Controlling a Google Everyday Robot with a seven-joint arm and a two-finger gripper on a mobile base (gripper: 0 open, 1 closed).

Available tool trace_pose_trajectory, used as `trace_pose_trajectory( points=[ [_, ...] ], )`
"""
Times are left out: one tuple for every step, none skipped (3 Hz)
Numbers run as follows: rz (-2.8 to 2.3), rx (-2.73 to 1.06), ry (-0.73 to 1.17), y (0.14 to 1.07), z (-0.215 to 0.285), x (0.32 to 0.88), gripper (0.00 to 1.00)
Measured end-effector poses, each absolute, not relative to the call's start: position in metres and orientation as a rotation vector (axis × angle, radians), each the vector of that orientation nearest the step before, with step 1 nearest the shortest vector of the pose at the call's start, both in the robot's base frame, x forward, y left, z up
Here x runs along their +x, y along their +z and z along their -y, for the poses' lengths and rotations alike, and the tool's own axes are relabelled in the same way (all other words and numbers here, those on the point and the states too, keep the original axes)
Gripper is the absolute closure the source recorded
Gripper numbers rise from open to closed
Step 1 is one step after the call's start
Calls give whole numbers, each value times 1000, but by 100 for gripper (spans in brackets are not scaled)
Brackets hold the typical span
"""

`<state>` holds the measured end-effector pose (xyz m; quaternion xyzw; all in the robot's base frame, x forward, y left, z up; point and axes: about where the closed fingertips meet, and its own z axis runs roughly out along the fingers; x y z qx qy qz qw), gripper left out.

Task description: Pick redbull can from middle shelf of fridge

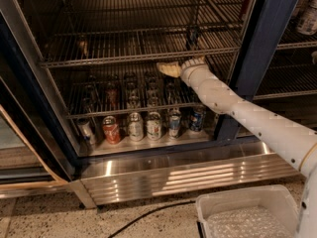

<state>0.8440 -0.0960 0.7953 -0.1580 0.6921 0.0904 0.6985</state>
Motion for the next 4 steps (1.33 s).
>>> trace_pose_trajectory(
  points=[
    [-1550,-274,244,796,103,847,0],
    [-1550,-274,244,795,103,848,0],
    [-1541,-278,228,793,94,862,0],
    [-1556,-275,203,790,88,882,0]
  ],
)
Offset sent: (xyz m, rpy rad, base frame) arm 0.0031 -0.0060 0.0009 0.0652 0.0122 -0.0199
